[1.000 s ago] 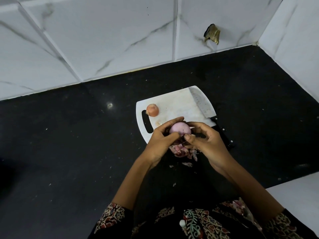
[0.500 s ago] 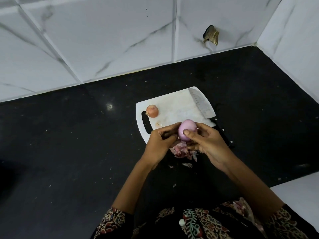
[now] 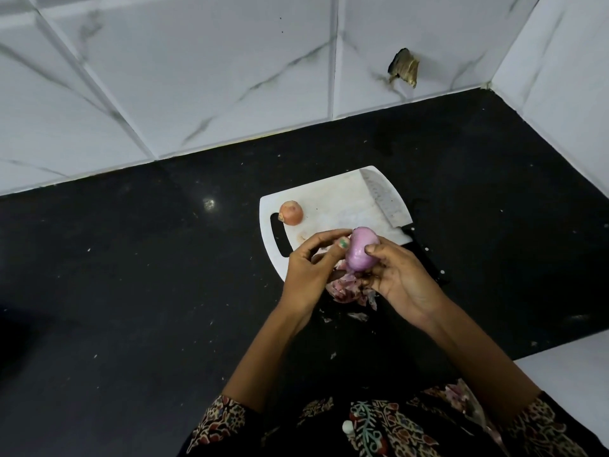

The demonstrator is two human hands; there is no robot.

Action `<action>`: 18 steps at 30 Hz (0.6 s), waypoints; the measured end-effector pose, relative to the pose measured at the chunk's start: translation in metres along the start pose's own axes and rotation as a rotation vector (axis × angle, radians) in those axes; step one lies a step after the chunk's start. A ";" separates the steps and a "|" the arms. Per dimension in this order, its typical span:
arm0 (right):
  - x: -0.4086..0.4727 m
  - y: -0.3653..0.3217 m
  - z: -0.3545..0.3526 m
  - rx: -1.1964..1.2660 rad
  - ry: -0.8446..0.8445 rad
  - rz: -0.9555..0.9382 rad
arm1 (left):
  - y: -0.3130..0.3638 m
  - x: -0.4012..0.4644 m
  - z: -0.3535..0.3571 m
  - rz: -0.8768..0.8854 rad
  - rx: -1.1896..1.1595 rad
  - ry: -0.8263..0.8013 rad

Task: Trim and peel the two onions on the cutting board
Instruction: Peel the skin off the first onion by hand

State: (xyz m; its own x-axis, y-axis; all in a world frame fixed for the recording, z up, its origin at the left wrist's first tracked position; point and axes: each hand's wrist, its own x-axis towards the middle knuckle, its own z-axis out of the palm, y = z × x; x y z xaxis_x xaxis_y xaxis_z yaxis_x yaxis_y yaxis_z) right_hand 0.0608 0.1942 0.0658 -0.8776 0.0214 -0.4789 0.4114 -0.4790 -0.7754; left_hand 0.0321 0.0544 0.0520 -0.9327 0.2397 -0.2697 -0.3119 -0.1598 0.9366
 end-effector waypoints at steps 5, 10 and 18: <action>-0.001 -0.001 0.003 0.157 0.028 0.062 | -0.012 -0.003 0.016 0.114 -0.110 0.164; -0.003 0.004 0.004 0.172 0.035 0.112 | -0.015 0.000 0.017 0.248 0.143 0.259; -0.005 0.004 0.006 0.186 0.034 0.081 | -0.026 0.002 0.020 0.221 0.330 0.396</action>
State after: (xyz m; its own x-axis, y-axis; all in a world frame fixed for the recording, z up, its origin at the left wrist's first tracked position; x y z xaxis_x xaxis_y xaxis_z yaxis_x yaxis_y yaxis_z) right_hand 0.0656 0.1869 0.0677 -0.8336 0.0042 -0.5523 0.4250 -0.6339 -0.6462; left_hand 0.0414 0.0778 0.0319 -0.9862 -0.1533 -0.0623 -0.0868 0.1583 0.9836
